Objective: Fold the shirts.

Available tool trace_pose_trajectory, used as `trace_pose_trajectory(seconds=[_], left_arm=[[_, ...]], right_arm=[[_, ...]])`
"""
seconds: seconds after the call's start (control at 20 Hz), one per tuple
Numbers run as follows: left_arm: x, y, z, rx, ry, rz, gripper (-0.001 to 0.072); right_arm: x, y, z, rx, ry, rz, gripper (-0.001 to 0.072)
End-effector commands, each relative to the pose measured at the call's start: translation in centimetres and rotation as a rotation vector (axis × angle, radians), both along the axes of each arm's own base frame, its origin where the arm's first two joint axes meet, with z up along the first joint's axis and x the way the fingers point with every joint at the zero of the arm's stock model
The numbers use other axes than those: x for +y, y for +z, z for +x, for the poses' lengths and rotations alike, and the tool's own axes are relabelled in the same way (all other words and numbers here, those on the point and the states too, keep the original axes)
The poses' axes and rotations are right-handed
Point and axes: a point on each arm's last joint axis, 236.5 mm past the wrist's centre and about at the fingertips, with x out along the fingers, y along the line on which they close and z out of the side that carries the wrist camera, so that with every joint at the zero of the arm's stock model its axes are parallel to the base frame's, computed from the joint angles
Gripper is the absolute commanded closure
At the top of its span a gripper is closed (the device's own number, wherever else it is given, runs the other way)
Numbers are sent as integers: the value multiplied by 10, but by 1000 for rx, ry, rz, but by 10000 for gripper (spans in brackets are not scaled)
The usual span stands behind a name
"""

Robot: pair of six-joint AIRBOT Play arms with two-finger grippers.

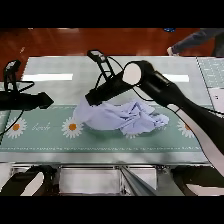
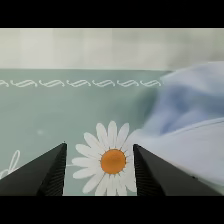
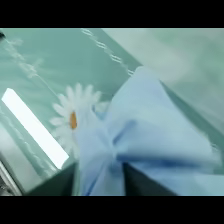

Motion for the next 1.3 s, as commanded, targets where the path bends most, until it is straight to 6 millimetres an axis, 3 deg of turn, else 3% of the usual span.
trace_pose_trajectory(seconds=[0.0, 0.1, 0.2, 0.3, 0.35, 0.4, 0.5, 0.65, 0.75, 0.95, 1.1, 1.15, 1.2, 1.25], left_arm=[[1, -12, -13, 63, -11, 6, 204], [0, -29, -26, 121, -19, 1, 204], [-2, -49, -43, 190, -24, -7, 204], [0, -72, -60, 257, 3, -30, 204], [2, -82, -66, 282, 44, -68, 204], [2, -89, -70, 296, 84, -134, 203], [-8, -88, -66, 255, 123, -326, 204], [-19, -94, -52, 185, 157, -529, 203], [-37, -108, -54, 225, 125, -589, 204], [-83, -140, -75, 386, -29, -612, 204], [-114, -138, -76, 384, -112, -671, 218], [-117, -138, -77, 381, -131, -667, 363], [-119, -135, -77, 364, -172, -663, 689], [-120, -130, -76, 348, -209, -665, 694]], right_arm=[[-3, -4, 12, 78, -21, 52, 299], [-82, -5, 41, 67, -122, -120, 301], [-191, -1, 71, 39, -315, -322, 301], [-294, -10, 66, 88, -514, -441, 302], [-331, -22, 53, 131, -604, -437, 302], [-354, -36, 39, 170, -694, -385, 302], [-366, -59, 11, 232, -826, -172, 302], [-344, -73, -25, 278, -823, 94, 302], [-338, -83, -42, 311, -814, 116, 303], [-343, -89, -42, 302, -859, 108, 303], [-353, -96, -44, 319, -901, 70, 302], [-357, -101, -47, 322, -905, 37, 302], [-362, -105, -50, 321, -903, 5, 302], [-369, -110, -54, 324, -908, -36, 302]])
